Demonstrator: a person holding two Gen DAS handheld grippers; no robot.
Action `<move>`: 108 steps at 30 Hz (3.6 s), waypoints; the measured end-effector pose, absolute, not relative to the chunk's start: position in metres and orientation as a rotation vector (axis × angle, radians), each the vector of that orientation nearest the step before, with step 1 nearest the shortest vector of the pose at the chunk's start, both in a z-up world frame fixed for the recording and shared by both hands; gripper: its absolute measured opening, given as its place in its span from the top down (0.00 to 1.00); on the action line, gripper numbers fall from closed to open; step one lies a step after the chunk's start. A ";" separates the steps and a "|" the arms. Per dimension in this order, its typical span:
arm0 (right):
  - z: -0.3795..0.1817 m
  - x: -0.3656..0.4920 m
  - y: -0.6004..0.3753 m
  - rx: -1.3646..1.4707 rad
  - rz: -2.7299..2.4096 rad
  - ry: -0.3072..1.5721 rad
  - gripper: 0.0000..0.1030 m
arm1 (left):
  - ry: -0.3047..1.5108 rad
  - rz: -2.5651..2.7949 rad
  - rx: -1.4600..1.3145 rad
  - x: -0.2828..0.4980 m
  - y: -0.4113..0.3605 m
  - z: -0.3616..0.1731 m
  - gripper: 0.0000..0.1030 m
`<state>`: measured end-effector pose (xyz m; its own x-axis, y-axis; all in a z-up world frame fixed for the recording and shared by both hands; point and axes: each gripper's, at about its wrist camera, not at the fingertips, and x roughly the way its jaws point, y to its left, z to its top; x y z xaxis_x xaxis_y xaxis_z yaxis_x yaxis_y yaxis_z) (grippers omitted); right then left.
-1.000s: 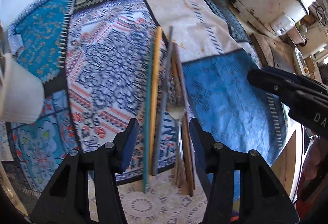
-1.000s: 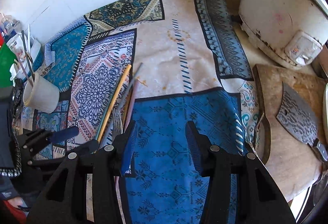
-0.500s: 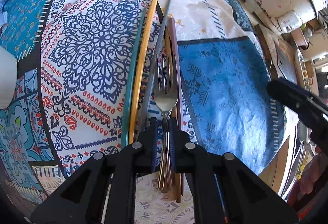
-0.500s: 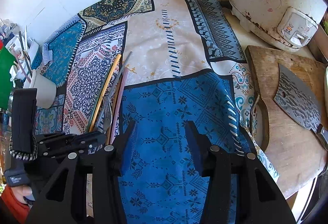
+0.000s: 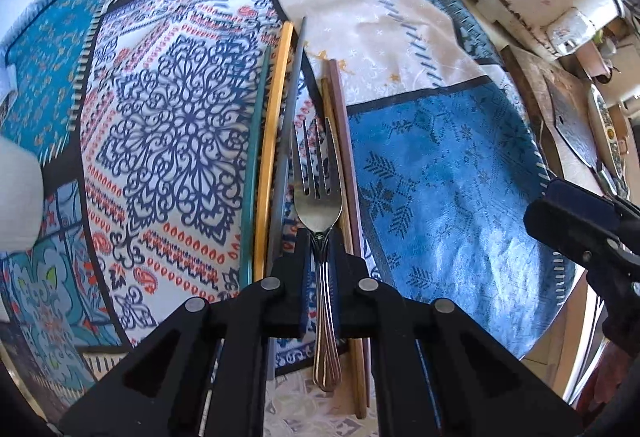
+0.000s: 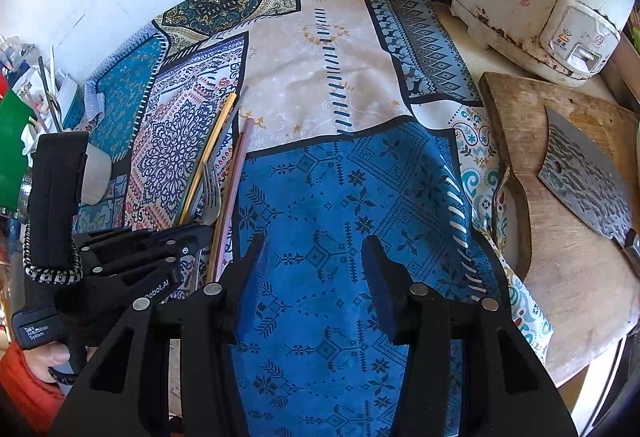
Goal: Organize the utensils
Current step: 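Grasp the silver fork with the left tool while the right tool grasps a pink chopstick, then carry the fork and pink chopstick up over the white cup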
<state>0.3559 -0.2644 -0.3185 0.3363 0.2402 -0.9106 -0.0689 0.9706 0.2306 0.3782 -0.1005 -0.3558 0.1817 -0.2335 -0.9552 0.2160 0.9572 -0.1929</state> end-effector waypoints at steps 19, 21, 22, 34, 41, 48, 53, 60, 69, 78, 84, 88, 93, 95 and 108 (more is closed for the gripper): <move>-0.359 0.367 -0.193 0.110 0.312 1.312 0.57 | 1.207 -0.289 -0.126 0.345 -0.032 -0.299 1.00; -0.362 0.367 -0.182 0.087 0.317 1.314 0.58 | 1.212 -0.288 -0.132 0.343 -0.026 -0.299 1.00; -0.364 0.366 -0.179 0.076 0.319 1.315 0.64 | 1.219 -0.292 -0.135 0.342 -0.024 -0.300 1.00; -0.365 0.361 -0.182 0.015 0.300 1.291 0.91 | 1.336 -0.246 -0.215 0.363 -0.015 -0.338 0.71; -0.366 0.372 -0.220 0.038 0.217 1.310 0.92 | 1.376 -0.211 -0.239 0.380 -0.021 -0.356 0.71; -0.362 0.371 -0.240 0.166 0.247 1.341 0.91 | 1.327 -0.191 -0.201 0.394 -0.032 -0.356 0.69; -0.370 0.371 -0.227 0.182 0.277 1.364 0.89 | 1.286 -0.153 -0.120 0.402 -0.043 -0.356 0.71; -0.367 0.374 -0.216 0.176 0.270 1.357 0.86 | 1.275 -0.169 -0.109 0.404 -0.040 -0.357 0.76; -0.367 0.385 -0.203 0.123 0.215 1.311 0.88 | 1.202 -0.197 -0.134 0.382 -0.021 -0.326 0.77; -0.367 0.407 -0.179 0.033 0.157 1.223 0.91 | 1.118 -0.193 -0.163 0.368 -0.009 -0.294 0.77; -0.366 0.418 -0.183 0.117 0.196 1.244 0.94 | 1.085 -0.180 -0.175 0.362 0.000 -0.281 0.77; -0.352 0.411 -0.191 0.149 0.193 1.180 0.94 | 1.051 -0.173 -0.158 0.358 0.001 -0.269 0.77; -0.326 0.402 -0.197 0.173 0.192 1.104 0.94 | 0.998 -0.168 -0.139 0.353 0.000 -0.251 0.77; -0.318 0.398 -0.200 0.181 0.192 1.081 0.94 | 0.979 -0.168 -0.134 0.351 0.000 -0.245 0.77; -0.260 0.375 -0.214 0.181 0.212 0.929 0.95 | 0.853 -0.148 -0.146 0.343 0.006 -0.199 0.77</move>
<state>0.3754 -0.2143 -0.2602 0.5805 0.2575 -0.7725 -0.1023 0.9642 0.2445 0.3429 0.0056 -0.1987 0.6489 -0.1885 -0.7371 0.0715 0.9797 -0.1875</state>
